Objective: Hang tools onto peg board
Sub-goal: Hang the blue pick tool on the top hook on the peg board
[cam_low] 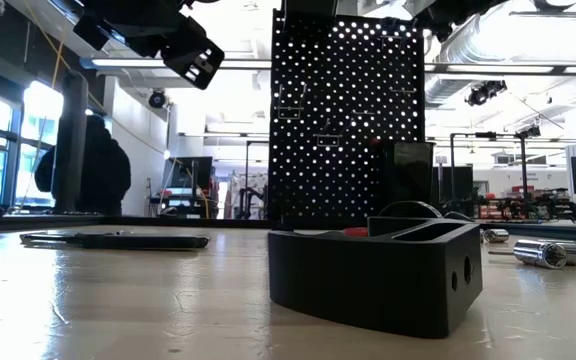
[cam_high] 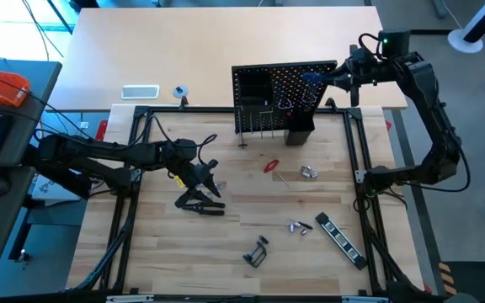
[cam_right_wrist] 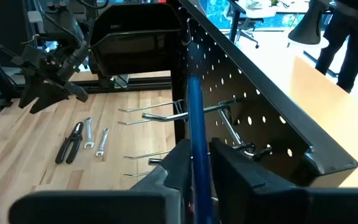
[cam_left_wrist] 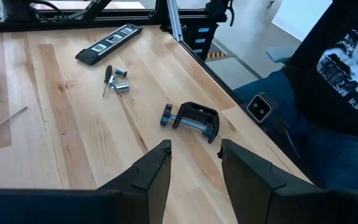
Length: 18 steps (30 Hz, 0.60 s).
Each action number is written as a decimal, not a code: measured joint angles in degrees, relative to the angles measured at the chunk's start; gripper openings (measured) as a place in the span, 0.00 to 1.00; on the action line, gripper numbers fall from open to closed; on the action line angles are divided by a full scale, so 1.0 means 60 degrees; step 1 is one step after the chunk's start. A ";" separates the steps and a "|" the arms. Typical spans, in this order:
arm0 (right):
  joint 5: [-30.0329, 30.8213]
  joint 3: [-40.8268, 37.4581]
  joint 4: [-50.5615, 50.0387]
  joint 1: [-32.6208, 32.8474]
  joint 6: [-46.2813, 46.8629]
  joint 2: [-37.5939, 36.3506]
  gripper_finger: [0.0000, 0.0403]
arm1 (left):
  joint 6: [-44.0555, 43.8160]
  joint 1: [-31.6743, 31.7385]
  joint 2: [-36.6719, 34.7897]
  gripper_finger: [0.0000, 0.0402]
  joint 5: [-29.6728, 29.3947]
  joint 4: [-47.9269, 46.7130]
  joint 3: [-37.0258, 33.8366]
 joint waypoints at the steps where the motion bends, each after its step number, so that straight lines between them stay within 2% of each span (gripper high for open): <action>1: 0.0030 0.0000 0.0000 0.0000 0.0004 0.0000 0.16 | 0.0000 0.0000 0.0000 0.33 0.0000 0.0000 0.0000; 8: 0.0139 0.0000 0.0032 0.0000 0.0069 0.0000 0.23 | -0.0029 0.0000 0.0000 0.33 0.0000 0.0000 -0.0002; 18: 0.0259 0.0000 0.0040 0.0000 0.0073 -0.0002 0.23 | -0.0102 0.0000 0.0000 0.33 -0.0047 0.0000 0.0000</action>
